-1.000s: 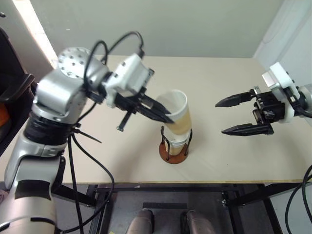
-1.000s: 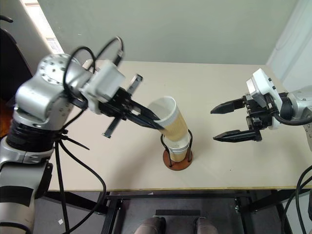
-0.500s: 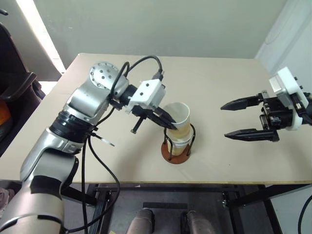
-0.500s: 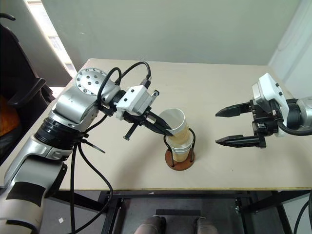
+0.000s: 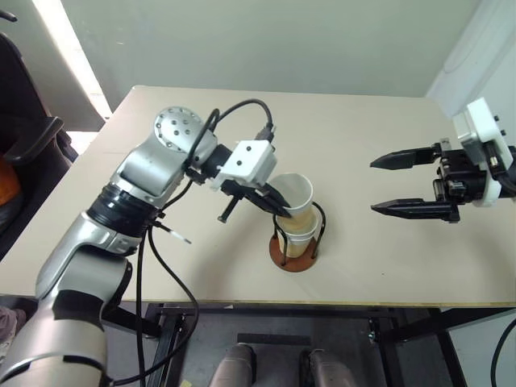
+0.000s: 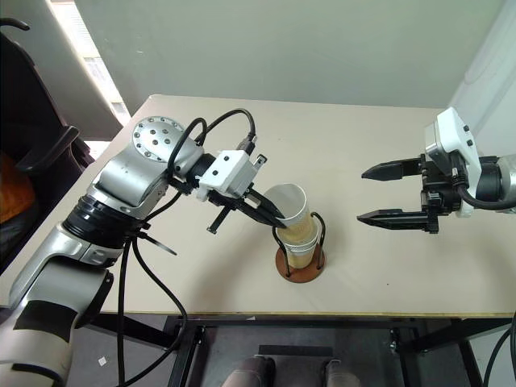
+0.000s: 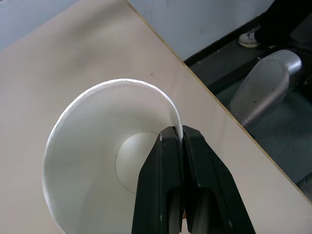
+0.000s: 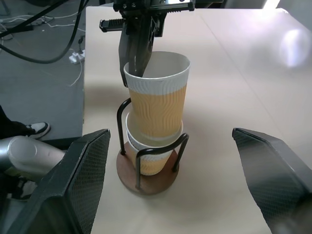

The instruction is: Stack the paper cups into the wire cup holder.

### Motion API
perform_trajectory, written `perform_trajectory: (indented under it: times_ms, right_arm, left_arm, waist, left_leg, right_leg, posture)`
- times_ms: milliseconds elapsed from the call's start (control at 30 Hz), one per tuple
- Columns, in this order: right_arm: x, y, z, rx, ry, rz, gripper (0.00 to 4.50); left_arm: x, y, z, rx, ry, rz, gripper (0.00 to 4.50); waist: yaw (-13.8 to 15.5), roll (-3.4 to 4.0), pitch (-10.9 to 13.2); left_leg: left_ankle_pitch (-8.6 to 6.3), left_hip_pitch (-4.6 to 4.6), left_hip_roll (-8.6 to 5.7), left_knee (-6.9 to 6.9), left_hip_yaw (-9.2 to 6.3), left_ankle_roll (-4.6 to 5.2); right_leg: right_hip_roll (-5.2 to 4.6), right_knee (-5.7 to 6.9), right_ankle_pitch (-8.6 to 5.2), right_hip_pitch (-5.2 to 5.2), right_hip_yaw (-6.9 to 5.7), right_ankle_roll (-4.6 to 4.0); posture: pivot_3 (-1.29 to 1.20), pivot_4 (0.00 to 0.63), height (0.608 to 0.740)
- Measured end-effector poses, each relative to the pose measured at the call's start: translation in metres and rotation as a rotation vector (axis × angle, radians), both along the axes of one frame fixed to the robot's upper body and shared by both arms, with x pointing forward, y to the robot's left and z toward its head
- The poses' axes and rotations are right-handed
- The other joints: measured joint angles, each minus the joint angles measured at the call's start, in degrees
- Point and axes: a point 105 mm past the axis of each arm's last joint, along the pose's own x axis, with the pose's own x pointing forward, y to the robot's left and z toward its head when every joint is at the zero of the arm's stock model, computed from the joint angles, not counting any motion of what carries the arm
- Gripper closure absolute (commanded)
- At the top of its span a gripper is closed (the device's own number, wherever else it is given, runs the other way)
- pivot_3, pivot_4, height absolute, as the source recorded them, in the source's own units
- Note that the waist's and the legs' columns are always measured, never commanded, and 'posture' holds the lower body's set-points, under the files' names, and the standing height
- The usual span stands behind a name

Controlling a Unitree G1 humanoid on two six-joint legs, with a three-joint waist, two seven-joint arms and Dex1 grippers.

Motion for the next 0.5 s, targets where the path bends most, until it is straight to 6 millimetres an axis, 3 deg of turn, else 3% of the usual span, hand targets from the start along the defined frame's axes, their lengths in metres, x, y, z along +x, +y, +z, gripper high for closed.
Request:
perform_trajectory:
  times_ms: [33, 133, 433, 500]
  right_arm:
    - [-0.0003, 0.0001, 0.0, 0.0, 0.001, 0.003, 0.33]
    - [-0.0017, 0.0009, -0.0001, 0.001, 0.005, 0.015, 0.33]
    - [-0.0027, 0.0015, -0.0009, -0.002, 0.01, 0.023, 0.33]
    - [-0.0032, 0.0029, -0.0032, -0.009, 0.019, 0.038, 0.33]
  left_arm:
    - [-0.0001, -0.0004, -0.0001, 0.0, 0.001, -0.001, 4.46]
    - [0.0004, -0.0004, -0.0019, 0.01, 0.0, 0.002, 3.92]
    - [0.0018, -0.0061, -0.0061, 0.028, -0.013, -0.001, 0.91]
    - [0.0029, -0.0058, -0.0059, 0.025, -0.02, 0.007, 0.91]
  waist:
    - [0.0, 0.0, 0.0]
    - [0.0, 0.0, 0.0]
    - [0.05, 0.0, 0.0]
    - [0.04, 0.0, 0.0]
  left_leg:
    - [0.0, 0.0, 0.0, 0.0, 0.0, 0.0]
    - [0.0, 0.01, 0.0, 0.0, 0.0, 0.01]
    - [-0.01, -0.01, 0.0, 0.03, 0.01, 0.01]
    - [-0.01, 0.0, 0.0, 0.03, 0.01, 0.02]
  right_leg:
    - [0.0, -0.01, 0.0, 0.0, 0.0, 0.01]
    - [0.0, 0.0, 0.0, 0.0, 0.0, 0.01]
    - [0.0, -0.01, 0.03, 0.0, 0.0, 0.04]
    - [0.0, -0.01, 0.03, 0.0, 0.0, 0.05]
  posture:
    - [0.0, 0.15, 0.74]
    - [0.0, 0.15, 0.74]
    - [0.0, 0.15, 0.74]
    - [0.0, 0.15, 0.74]
